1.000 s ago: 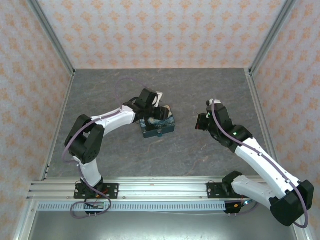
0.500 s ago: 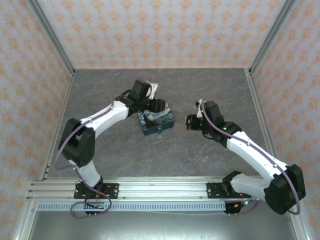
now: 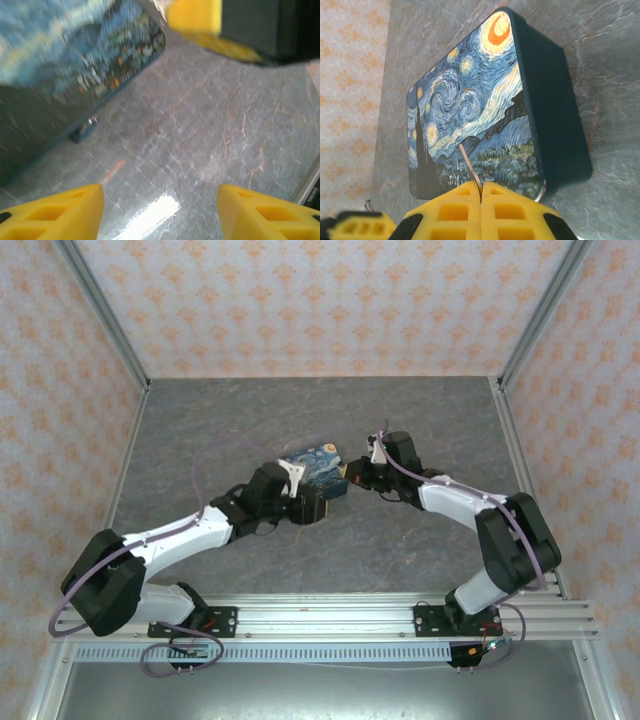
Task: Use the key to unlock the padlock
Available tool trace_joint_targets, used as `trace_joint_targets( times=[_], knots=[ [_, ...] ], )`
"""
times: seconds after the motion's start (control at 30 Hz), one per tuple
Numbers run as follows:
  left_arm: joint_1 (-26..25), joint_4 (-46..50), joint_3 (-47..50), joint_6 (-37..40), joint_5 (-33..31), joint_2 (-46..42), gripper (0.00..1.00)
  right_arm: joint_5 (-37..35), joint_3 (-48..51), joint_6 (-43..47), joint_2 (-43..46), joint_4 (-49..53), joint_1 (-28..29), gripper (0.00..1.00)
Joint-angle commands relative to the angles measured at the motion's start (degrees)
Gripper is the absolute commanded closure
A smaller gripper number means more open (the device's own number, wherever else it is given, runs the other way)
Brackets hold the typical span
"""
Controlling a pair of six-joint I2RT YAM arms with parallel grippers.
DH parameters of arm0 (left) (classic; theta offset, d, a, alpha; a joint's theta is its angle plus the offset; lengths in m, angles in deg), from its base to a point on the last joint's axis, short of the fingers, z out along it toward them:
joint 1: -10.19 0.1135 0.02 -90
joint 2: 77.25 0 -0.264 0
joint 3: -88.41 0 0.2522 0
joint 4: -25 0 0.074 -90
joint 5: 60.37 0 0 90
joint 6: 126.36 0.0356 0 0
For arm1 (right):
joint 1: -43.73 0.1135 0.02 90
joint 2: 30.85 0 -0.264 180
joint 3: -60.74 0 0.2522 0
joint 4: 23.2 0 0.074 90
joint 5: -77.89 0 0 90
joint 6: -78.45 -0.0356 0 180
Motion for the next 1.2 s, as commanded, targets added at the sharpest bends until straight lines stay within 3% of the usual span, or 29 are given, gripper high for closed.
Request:
trace_joint_targets(
  times=[0.0, 0.17, 0.43, 0.77, 1.17],
  knots=[
    [-0.7, -12.3, 3.5, -7.0, -5.2, 1.4, 0.37, 3.3, -3.8, -1.2, -2.5, -5.8, 0.7, 1.00],
    [-1.0, -17.3, 6.3, -7.2, -10.4, 4.1, 0.35, 2.7, -6.1, -0.5, -6.6, -4.7, 1.1, 1.00],
    [-1.0, -20.5, 5.9, -7.8, -12.3, 9.2, 0.35, -0.6, -6.9, 1.9, -8.7, 0.6, 1.5, 1.00],
    [-0.8, -19.8, 4.0, -7.0, -19.2, 13.4, 0.36, -2.5, -4.7, 2.4, -8.5, 3.8, 2.6, 1.00],
    [2.1, -20.2, 3.9, -5.0, -18.2, 13.2, 0.36, -4.1, 0.9, -4.3, -3.6, 1.4, 5.1, 1.00]
  ],
)
